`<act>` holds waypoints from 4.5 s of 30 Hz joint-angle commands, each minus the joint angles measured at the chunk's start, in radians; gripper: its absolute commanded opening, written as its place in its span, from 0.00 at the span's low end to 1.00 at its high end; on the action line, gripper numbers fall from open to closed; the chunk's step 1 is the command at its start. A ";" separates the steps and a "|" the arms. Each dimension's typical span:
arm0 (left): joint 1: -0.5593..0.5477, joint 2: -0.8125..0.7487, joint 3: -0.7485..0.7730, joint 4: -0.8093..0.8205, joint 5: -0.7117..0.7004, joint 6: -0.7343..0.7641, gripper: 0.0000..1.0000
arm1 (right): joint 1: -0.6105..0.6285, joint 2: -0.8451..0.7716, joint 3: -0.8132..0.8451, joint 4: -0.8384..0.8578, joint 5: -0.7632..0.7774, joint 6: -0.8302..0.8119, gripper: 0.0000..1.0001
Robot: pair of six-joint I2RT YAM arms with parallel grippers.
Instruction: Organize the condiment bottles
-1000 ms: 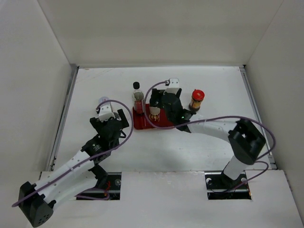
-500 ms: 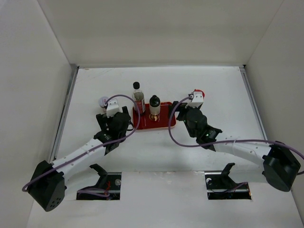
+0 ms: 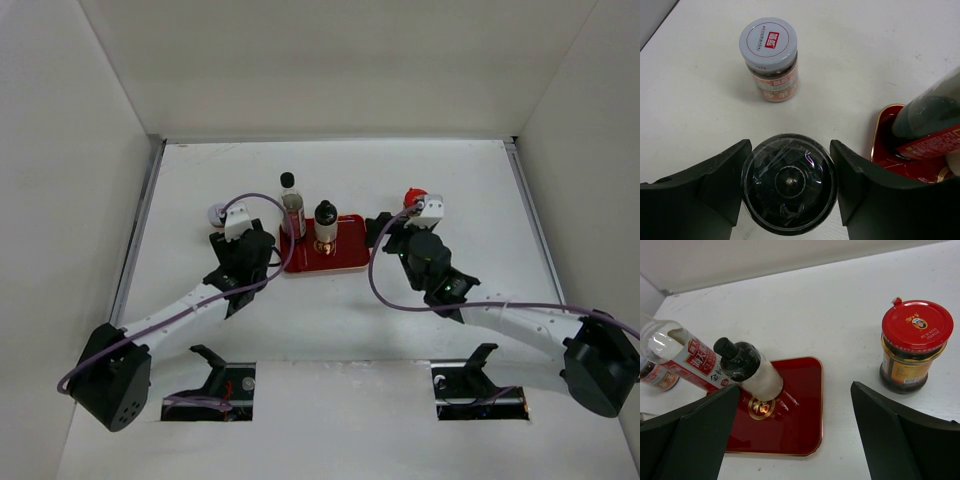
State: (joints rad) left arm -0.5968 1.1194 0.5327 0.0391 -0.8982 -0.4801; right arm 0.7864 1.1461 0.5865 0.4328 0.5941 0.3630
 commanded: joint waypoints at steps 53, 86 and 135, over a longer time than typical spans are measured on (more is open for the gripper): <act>-0.287 0.818 0.708 0.565 0.173 0.235 0.47 | -0.260 -0.247 -0.169 0.080 -0.010 0.198 0.40; -0.490 0.035 0.031 0.733 0.185 0.221 0.39 | -0.318 -0.137 -0.104 0.021 -0.065 0.168 0.95; -0.418 -0.081 -0.398 0.984 0.065 0.026 0.88 | -0.307 0.192 0.297 -0.278 -0.047 -0.007 0.46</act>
State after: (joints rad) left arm -1.0214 1.0489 0.1318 0.9554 -0.8238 -0.4431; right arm 0.4149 1.4700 0.8711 0.0757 0.5327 0.3462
